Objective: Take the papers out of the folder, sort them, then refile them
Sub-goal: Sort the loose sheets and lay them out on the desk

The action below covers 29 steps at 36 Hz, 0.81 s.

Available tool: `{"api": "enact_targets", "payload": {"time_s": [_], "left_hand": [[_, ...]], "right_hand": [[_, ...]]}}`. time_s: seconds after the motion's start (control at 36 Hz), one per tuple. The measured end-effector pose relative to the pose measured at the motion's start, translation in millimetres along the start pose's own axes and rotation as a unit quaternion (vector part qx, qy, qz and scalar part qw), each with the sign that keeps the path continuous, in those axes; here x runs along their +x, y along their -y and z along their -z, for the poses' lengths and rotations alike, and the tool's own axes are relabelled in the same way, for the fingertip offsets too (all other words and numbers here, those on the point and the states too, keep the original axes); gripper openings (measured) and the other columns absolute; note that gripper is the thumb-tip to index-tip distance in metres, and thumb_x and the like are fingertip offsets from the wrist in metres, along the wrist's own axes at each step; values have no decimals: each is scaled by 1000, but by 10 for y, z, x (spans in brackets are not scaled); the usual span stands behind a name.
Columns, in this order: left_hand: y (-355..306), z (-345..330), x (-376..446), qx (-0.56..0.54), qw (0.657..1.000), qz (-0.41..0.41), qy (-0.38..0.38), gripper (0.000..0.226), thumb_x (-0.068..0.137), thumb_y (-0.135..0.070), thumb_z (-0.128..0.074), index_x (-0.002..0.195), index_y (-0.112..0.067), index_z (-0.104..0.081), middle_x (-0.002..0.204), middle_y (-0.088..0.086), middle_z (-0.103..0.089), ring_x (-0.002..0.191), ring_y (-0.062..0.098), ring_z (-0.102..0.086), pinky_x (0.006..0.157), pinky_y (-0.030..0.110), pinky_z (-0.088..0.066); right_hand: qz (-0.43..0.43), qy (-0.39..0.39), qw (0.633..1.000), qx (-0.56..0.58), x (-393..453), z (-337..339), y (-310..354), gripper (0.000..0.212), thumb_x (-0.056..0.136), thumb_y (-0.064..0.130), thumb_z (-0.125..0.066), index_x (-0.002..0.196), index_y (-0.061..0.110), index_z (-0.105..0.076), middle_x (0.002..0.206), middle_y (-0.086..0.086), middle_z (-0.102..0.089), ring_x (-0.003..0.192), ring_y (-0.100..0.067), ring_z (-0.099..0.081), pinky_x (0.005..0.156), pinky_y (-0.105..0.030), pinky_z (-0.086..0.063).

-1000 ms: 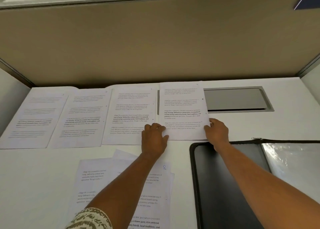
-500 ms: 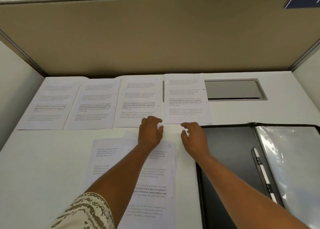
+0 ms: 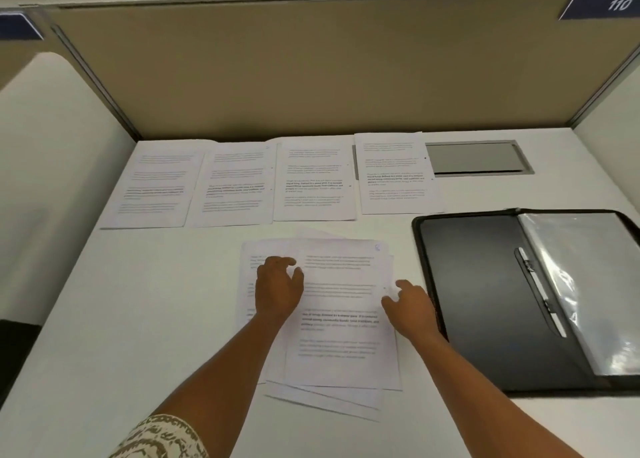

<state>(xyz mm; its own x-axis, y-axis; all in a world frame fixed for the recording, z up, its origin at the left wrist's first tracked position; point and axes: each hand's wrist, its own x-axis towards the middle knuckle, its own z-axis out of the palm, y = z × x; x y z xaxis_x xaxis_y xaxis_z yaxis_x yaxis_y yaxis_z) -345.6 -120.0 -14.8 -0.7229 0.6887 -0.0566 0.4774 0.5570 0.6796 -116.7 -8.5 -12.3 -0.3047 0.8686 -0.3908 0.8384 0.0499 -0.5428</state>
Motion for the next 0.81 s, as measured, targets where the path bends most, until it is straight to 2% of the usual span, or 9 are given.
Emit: {"api": "enact_targets", "payload": {"time_s": [0.08,0.22,0.33,0.44,0.5,0.56,0.61,0.72,0.81], "left_hand": [[176,89,-126,-16,999,26,10,26,93,-25,-66,117,-13,-66,123,6,-61,112,25,-60,87,25,-41],[281,136,-255,-43,997,54,47,34,96,-27,-62,126,-12,-60,130,6,-57,112,22,-60,89,22,-41],[300,126,-255,-55,991,82,85,39,96,-28,-61,131,-11,-59,130,11,-56,115,24,-59,97,30,-44],[345,143,-251,-65,989,87,105,39,96,-26,-60,131,-11,-60,132,10,-58,118,23,-58,98,30,-43],[363,166,-247,-62,988,83,111,38,96,-25,-60,131,-11,-60,130,10,-59,118,23,-58,95,27,-41],[387,188,-231,-63,988,83,114,37,96,-24,-59,131,-11,-60,129,9,-60,117,22,-58,93,25,-40],[414,211,-215,-58,989,78,114,36,97,-23,-58,130,-11,-61,130,9,-61,117,22,-58,93,24,-40],[472,263,-184,-51,994,53,81,31,96,-19,-59,125,-10,-64,127,9,-62,114,22,-60,90,23,-41],[547,307,-160,-44,998,24,38,24,95,-11,-58,118,-9,-67,124,10,-62,115,26,-61,92,25,-43]], "right_hand": [[-35,3,999,3,-146,-97,-8,40,94,31,-61,123,4,-56,115,-13,-61,85,-19,-56,63,-28,-45],[-71,6,996,49,-263,-158,94,58,94,33,-64,141,5,-46,129,-15,-57,106,-29,-61,83,-37,-55],[-98,10,987,124,-344,-185,196,55,97,28,-63,142,4,-44,130,-14,-58,99,-24,-58,79,-35,-50],[-134,-10,973,189,-379,-256,218,52,96,28,-65,140,7,-47,124,-11,-60,94,-23,-60,80,-38,-54],[-142,-11,969,200,-383,-291,210,43,95,28,-66,132,8,-54,123,-9,-64,88,-21,-63,77,-37,-56],[-137,-9,970,199,-386,-321,191,22,95,24,-64,110,7,-65,108,-7,-71,83,-24,-68,80,-43,-60],[-133,-4,972,192,-395,-347,174,14,96,20,-61,96,7,-66,98,-8,-72,84,-26,-69,81,-45,-60],[-95,-1,976,195,-476,-335,161,8,102,19,-54,97,17,-61,99,-2,-68,83,-17,-66,63,-27,-52],[-67,19,971,228,-544,-305,93,11,104,21,-52,107,17,-62,102,0,-69,90,-18,-67,67,-28,-54]]}}
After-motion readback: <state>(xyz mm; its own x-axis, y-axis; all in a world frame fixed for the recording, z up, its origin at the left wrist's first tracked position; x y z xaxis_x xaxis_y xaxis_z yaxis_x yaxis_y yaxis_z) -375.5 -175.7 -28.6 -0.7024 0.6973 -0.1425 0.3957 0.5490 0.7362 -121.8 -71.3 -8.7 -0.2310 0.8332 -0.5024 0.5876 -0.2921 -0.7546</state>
